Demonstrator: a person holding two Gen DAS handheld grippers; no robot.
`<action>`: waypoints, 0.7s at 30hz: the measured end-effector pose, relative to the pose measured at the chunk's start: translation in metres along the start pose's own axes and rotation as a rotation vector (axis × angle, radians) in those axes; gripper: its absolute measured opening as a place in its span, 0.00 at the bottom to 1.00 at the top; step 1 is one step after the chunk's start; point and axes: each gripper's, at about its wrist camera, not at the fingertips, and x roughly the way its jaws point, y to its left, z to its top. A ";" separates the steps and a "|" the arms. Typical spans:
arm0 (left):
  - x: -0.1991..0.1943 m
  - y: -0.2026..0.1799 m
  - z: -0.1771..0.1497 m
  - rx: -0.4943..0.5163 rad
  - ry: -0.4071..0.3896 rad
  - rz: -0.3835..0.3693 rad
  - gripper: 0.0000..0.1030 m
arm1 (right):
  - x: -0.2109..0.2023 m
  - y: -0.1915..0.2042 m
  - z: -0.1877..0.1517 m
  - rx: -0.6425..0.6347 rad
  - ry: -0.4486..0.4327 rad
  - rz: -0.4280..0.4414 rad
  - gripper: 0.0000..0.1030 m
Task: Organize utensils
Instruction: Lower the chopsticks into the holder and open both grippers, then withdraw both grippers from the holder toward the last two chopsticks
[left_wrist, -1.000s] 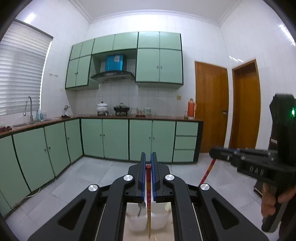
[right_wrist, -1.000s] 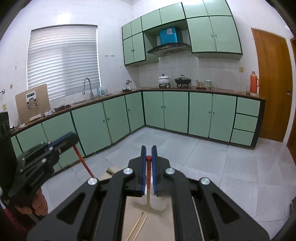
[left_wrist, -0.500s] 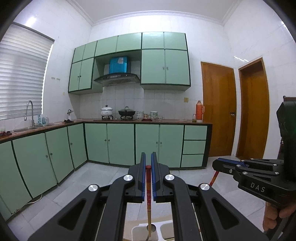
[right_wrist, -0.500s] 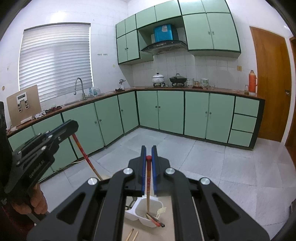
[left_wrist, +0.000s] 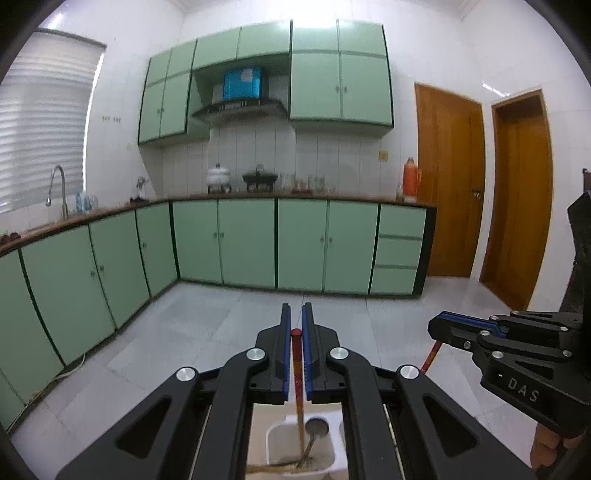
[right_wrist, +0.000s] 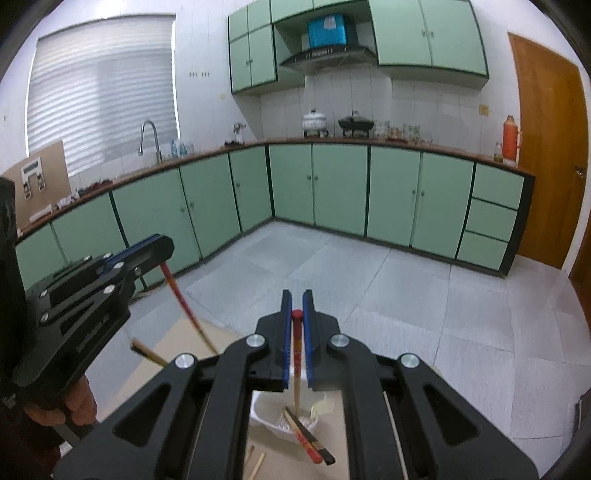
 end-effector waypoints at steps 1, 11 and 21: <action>0.001 0.001 -0.003 -0.004 0.011 0.000 0.06 | 0.002 0.001 -0.003 0.000 0.012 -0.004 0.12; -0.048 0.011 -0.019 -0.031 -0.035 0.016 0.58 | -0.043 -0.007 -0.025 0.041 -0.098 -0.138 0.81; -0.124 0.006 -0.062 -0.047 -0.071 0.023 0.75 | -0.107 -0.001 -0.095 0.065 -0.166 -0.229 0.91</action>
